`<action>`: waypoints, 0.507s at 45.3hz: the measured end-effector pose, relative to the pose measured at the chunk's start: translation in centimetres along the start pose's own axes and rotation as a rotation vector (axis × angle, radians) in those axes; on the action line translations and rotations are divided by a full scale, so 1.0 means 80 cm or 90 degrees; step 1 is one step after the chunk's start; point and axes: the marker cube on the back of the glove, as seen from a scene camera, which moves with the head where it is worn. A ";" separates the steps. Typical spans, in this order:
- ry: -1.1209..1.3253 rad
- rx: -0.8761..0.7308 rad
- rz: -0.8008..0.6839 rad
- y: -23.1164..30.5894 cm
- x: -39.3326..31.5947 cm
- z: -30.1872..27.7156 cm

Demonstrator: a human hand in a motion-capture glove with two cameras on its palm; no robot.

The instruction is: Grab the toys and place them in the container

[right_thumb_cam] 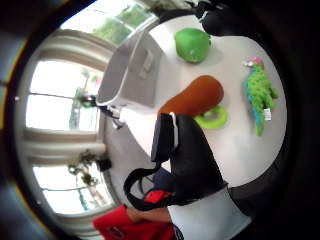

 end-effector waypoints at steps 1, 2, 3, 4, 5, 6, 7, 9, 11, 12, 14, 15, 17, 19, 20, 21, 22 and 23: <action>0.001 -0.001 0.001 0.001 0.000 0.000; 0.002 -0.002 0.003 0.002 -0.001 0.000; 0.003 -0.001 0.004 0.002 0.000 -0.001; 0.004 0.000 0.006 0.002 0.001 -0.001; 0.003 0.002 0.007 0.001 0.003 -0.002; 0.002 0.004 0.007 0.001 0.005 -0.002; -0.001 0.005 0.008 0.000 0.006 -0.003; -0.007 0.006 0.009 0.001 0.008 -0.003; -0.010 0.008 0.011 0.002 0.010 -0.003; -0.010 0.009 0.011 0.003 0.011 -0.002; -0.011 0.010 0.009 0.002 0.015 -0.001; -0.013 0.009 0.008 0.001 0.017 0.000; -0.017 0.006 0.005 0.001 0.019 0.003; -0.021 0.003 0.001 0.001 0.020 0.006; -0.021 0.002 -0.001 0.001 0.020 0.007; -0.022 0.001 -0.004 0.000 0.020 0.009; -0.022 0.001 -0.008 0.000 0.020 0.010; -0.022 0.001 -0.011 -0.001 0.020 0.012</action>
